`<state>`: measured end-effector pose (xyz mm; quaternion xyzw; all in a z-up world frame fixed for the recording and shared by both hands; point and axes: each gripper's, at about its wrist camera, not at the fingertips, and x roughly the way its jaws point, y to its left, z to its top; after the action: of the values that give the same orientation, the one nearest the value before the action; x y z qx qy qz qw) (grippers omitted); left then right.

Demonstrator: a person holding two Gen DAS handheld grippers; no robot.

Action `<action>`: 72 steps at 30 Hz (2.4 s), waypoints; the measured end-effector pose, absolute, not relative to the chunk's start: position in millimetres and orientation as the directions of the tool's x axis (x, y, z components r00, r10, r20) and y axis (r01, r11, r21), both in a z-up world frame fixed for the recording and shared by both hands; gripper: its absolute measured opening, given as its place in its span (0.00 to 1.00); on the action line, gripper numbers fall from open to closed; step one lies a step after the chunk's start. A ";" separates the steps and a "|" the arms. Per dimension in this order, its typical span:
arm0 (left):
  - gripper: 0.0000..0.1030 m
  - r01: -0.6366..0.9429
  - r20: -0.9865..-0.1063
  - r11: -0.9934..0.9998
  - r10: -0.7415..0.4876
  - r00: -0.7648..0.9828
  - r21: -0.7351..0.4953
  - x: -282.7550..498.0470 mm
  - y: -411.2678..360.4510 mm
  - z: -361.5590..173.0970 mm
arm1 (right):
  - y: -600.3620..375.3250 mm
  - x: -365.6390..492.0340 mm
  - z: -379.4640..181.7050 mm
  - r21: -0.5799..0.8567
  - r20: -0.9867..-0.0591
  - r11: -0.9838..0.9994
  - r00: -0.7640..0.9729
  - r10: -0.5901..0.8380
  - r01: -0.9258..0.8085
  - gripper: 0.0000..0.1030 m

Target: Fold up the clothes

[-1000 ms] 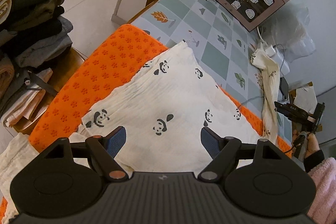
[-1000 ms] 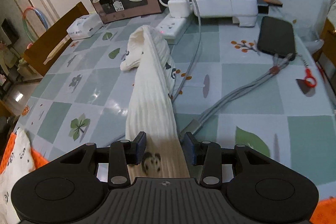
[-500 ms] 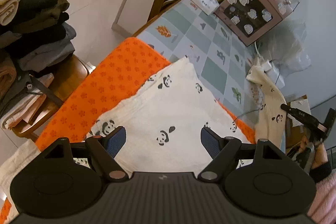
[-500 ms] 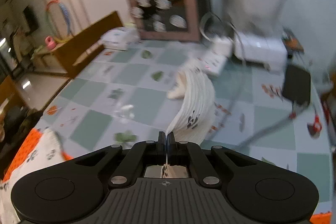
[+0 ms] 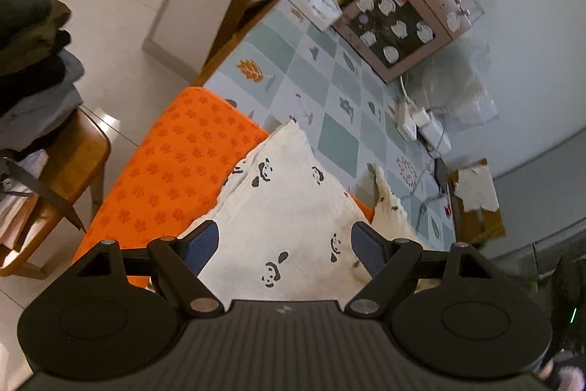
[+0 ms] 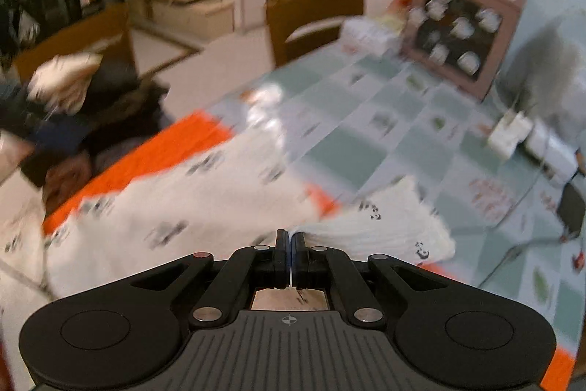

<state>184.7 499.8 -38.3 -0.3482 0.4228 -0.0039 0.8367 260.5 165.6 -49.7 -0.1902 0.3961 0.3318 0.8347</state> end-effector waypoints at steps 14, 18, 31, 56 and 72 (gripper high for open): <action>0.83 -0.040 -0.705 0.841 -0.424 0.568 -0.539 284.9 439.3 -44.9 | 181.4 192.8 -98.1 0.023 -0.825 0.817 0.450 0.340 -0.576 0.19; 0.83 0.030 -0.702 0.844 -0.465 0.539 -0.536 318.8 394.6 -55.0 | 152.5 190.9 -79.7 0.065 -0.809 0.862 0.479 0.340 -0.502 0.23; 0.77 0.189 -0.739 0.867 -0.492 0.460 -0.460 423.9 273.0 -103.1 | 29.7 194.6 -79.9 0.088 -0.815 0.979 0.552 0.178 -0.184 0.24; 0.04 0.149 -0.657 0.879 -0.442 0.611 -0.453 461.7 297.1 -72.8 | -19.6 278.5 -86.4 -0.060 -0.812 0.958 0.572 0.117 -0.281 0.41; 0.03 -0.068 -0.528 0.824 -0.295 0.796 -0.562 363.3 465.2 35.7 | -41.0 230.3 -31.7 -0.084 -0.790 0.969 0.608 0.077 -0.233 0.02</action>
<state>363.3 465.2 35.7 -0.2895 0.3129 -0.0629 0.9024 230.3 -41.0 -31.7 -0.0896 0.4338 0.0870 0.8923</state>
